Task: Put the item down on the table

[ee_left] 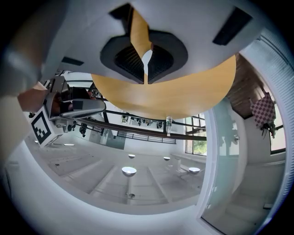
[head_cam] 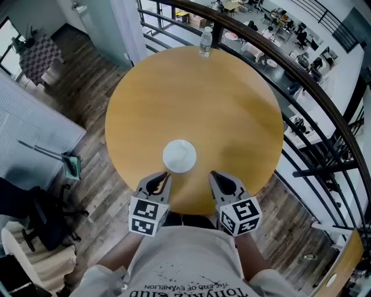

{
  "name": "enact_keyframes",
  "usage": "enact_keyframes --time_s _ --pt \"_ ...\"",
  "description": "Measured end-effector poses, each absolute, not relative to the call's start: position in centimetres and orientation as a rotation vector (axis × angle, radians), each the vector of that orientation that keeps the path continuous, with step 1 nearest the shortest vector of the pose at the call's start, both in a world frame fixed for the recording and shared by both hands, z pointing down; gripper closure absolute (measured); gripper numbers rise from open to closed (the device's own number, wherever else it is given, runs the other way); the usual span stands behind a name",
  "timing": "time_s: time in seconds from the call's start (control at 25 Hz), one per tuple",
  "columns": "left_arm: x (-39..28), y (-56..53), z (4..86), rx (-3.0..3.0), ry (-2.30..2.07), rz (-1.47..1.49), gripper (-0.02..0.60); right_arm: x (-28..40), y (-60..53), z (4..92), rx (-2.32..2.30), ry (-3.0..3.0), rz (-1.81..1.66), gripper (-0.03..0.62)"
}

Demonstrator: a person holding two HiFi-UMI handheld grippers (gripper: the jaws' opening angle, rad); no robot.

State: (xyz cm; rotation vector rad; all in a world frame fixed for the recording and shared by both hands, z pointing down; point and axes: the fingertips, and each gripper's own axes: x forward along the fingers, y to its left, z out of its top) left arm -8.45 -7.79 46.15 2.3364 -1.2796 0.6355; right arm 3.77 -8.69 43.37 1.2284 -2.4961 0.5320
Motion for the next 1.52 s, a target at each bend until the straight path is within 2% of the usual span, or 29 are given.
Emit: enact_keyframes --time_s 0.28,1.52 --pt "-9.1 -7.1 44.5 2.325 -1.312 0.567 0.558 3.7 -8.5 42.2 1.246 -2.513 0.517 0.567" --pt "-9.5 -6.8 43.8 2.338 -1.365 0.586 0.558 3.1 -7.7 42.6 1.145 -2.52 0.55 0.568"
